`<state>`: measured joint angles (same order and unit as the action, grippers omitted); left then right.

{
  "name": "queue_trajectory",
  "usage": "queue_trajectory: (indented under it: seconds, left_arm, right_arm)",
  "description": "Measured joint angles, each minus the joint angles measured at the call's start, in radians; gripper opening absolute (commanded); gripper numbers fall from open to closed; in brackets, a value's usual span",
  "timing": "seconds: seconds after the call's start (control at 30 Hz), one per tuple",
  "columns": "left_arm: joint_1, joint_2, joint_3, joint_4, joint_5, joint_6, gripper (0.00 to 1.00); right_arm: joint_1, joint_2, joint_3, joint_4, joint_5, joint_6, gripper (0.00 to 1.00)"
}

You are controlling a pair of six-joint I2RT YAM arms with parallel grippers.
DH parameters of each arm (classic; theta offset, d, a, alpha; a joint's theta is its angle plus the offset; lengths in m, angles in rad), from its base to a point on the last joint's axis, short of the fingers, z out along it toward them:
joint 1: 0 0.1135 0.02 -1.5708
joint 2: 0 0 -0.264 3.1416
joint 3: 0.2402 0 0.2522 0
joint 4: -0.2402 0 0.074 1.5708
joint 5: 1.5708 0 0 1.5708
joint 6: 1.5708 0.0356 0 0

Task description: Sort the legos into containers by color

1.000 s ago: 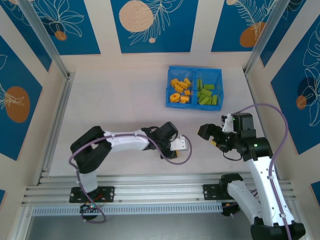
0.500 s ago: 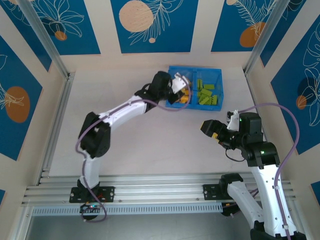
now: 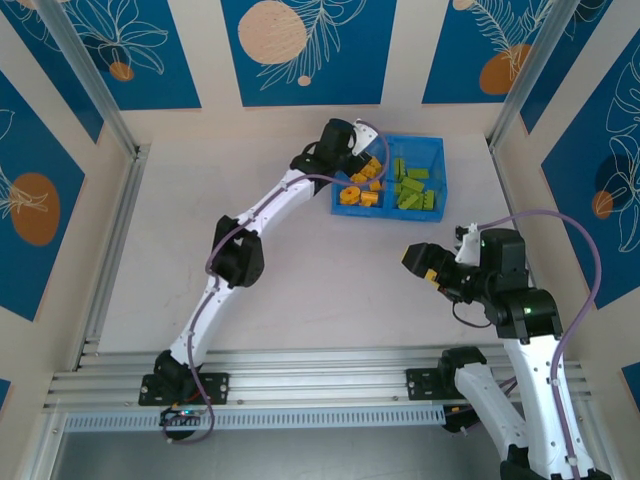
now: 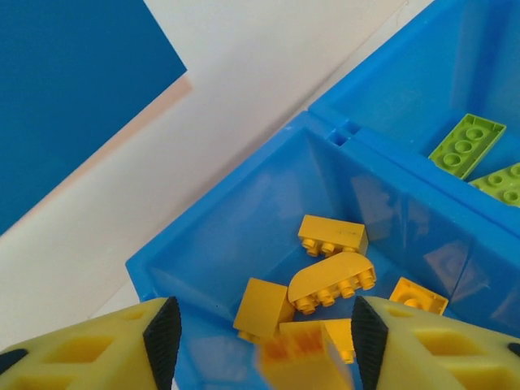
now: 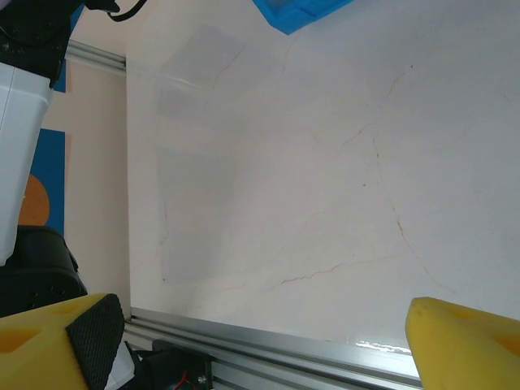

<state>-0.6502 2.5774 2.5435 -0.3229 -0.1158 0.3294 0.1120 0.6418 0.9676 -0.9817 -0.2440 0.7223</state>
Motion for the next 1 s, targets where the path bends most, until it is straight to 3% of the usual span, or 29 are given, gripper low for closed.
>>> queue_trajectory:
  seconds: [0.13, 0.23, 0.53, 0.7, 0.8, 1.0]
  left_arm:
    - [0.000, -0.012, 0.005, -0.022, -0.006, 0.000, 0.64]
    - [0.000, -0.104, -0.122, -0.008, 0.004, -0.014, 0.64]
    - [-0.002, -0.909, -1.049, 0.328, 0.058, -0.101, 0.64]
    - [-0.002, -1.363, -1.437, 0.462, -0.020, -0.120, 0.65]
    - [0.005, -1.534, -1.621, 0.475, -0.095, -0.132, 0.70]
    - [0.064, -1.707, -1.920, 0.424, -0.224, -0.199, 0.80]
  right_arm:
    - [0.000, -0.006, 0.000, 0.000, 0.000, 0.003, 0.91]
    - [0.000, -0.006, 0.000, 0.001, 0.001, 0.003, 0.91]
    - [-0.001, -0.004, -0.082, 0.085, 0.156, -0.019, 0.92]
    - [-0.006, -0.003, -0.203, 0.247, 0.333, -0.085, 0.92]
    - [-0.012, -0.003, -0.306, 0.393, 0.443, -0.135, 0.92]
    - [-0.042, 0.063, -0.557, 0.771, 0.614, -0.268, 0.94]
